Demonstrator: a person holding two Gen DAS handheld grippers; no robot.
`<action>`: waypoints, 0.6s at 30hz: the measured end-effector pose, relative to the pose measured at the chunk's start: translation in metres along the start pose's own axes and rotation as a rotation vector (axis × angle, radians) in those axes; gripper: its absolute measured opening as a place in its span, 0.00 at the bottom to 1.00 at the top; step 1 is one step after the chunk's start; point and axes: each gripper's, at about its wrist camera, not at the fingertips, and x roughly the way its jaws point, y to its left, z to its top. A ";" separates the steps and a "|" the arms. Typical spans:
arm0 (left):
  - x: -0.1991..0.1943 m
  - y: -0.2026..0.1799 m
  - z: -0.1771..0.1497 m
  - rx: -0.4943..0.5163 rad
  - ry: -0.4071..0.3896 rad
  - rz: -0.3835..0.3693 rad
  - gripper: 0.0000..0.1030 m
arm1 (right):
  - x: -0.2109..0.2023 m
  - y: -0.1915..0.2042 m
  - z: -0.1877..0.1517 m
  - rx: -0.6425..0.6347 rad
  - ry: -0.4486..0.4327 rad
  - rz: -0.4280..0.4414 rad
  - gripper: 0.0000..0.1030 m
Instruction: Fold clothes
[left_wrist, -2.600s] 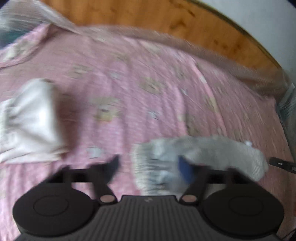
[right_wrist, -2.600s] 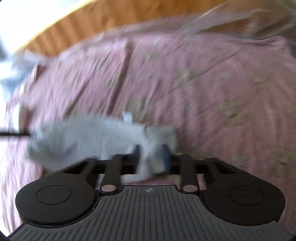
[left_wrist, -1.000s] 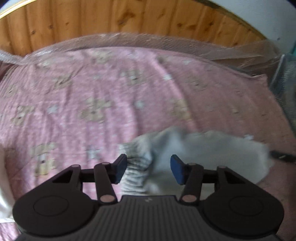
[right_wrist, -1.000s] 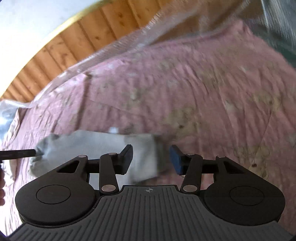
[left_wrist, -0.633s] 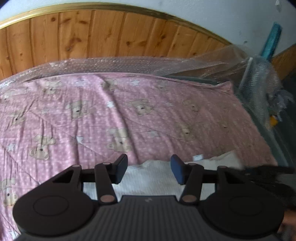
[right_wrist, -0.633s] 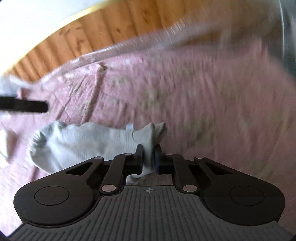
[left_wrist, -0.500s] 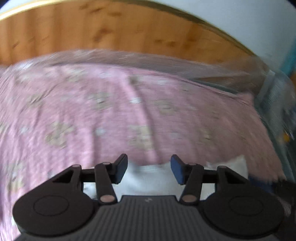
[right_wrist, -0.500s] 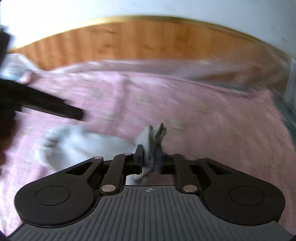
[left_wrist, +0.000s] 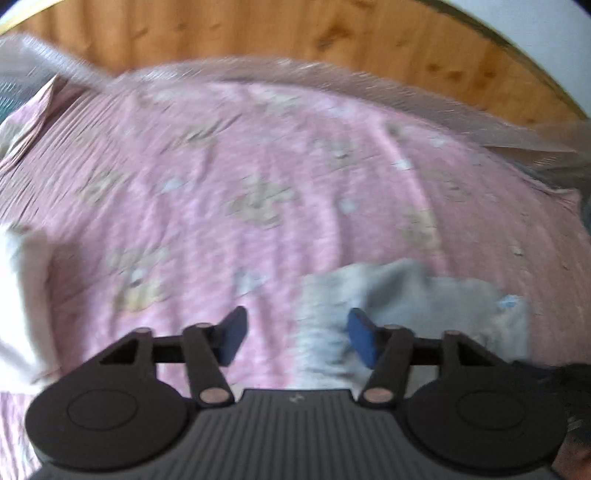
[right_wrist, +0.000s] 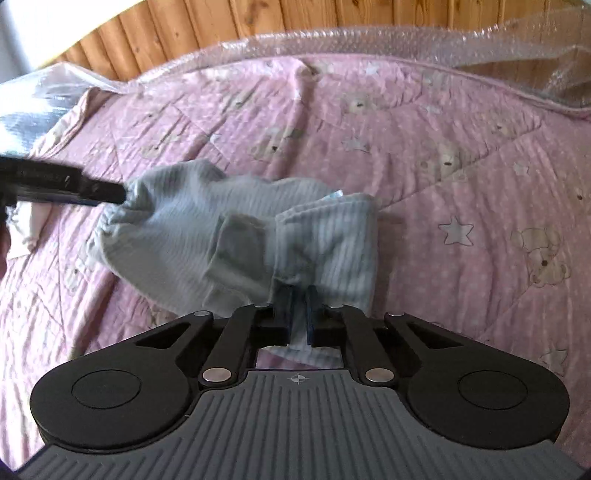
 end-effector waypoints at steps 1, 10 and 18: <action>0.004 0.005 -0.001 -0.018 0.017 -0.016 0.63 | -0.008 0.000 0.004 0.017 -0.018 0.001 0.18; 0.013 -0.011 -0.006 0.062 0.020 -0.092 0.23 | 0.023 0.018 0.004 -0.033 -0.011 0.106 0.06; -0.038 -0.074 -0.007 0.293 -0.113 0.012 0.21 | 0.034 -0.017 0.011 0.176 0.022 0.237 0.06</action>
